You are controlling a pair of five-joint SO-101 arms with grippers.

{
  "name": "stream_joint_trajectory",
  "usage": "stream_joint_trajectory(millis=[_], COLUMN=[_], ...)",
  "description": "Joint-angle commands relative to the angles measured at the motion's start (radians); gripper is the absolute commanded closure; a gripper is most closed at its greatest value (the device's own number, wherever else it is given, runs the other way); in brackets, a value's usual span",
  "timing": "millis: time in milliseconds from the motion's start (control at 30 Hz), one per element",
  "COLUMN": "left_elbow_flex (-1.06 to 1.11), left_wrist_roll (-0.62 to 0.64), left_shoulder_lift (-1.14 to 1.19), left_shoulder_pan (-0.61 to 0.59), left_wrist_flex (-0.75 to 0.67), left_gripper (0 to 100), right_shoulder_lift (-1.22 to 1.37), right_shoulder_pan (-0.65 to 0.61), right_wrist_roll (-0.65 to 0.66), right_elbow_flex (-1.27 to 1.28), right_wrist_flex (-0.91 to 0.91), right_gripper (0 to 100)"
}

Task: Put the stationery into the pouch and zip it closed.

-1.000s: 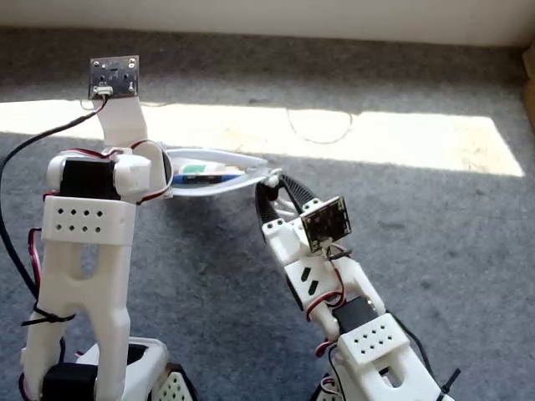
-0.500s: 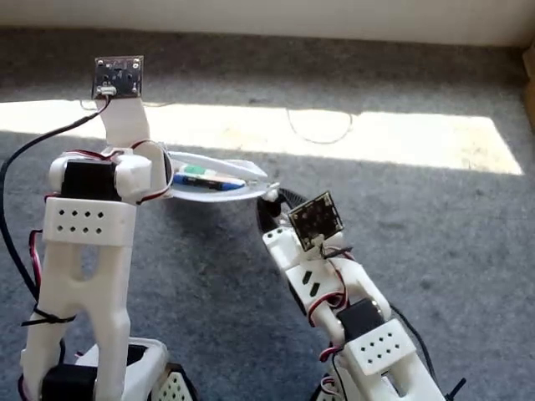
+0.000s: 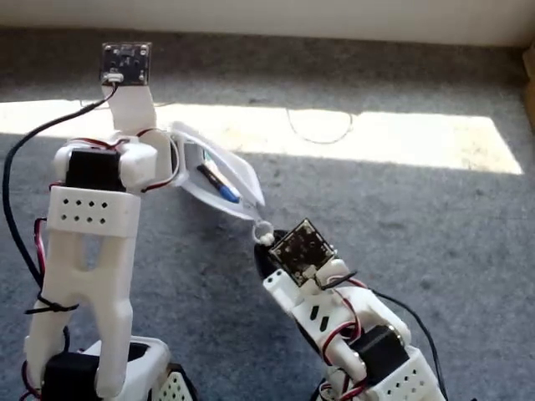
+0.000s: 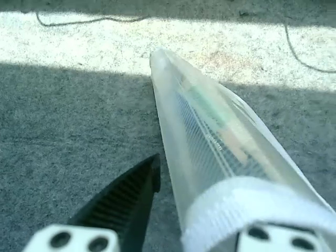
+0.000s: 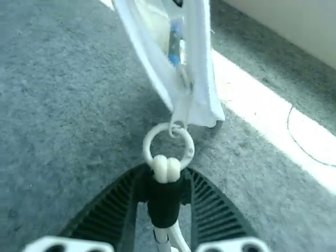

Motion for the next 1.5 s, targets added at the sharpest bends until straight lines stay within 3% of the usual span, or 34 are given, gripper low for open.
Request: stream_joint_trajectory(millis=[0, 267, 533, 767, 1067, 1467], left_elbow_flex=[-0.071, -0.073, -0.081, -0.153, -0.384, -0.516], left_wrist_roll=[-0.087, -0.183, -0.232, -0.255, -0.259, -0.442], left_shoulder_lift=[0.002, 0.001, -0.007, -0.008, -0.008, -0.01], left_shoulder_pan=[0.12, 0.312, 0.407, 0.476, 0.469, 0.453], left_wrist_flex=[-0.025, -0.107, -0.143, -0.135, 0.107, 0.405], left_gripper=[74, 74, 74, 74, 74, 75], right_shoulder_lift=[-0.027, -0.031, -0.249, -0.245, -0.254, -0.255], right_shoulder_pan=[-0.033, -0.024, -0.024, -0.024, 0.024, 0.182], right_wrist_roll=[0.012, 0.011, -0.051, -0.06, -0.06, -0.138], right_elbow_flex=[-0.104, -0.096, -0.094, -0.093, -0.093, -0.105], right_wrist_flex=[0.11, 0.13, 0.202, 0.208, 0.206, 0.196], right_gripper=[99.0, 99.2, 99.3, 99.3, 99.3, 99.3])
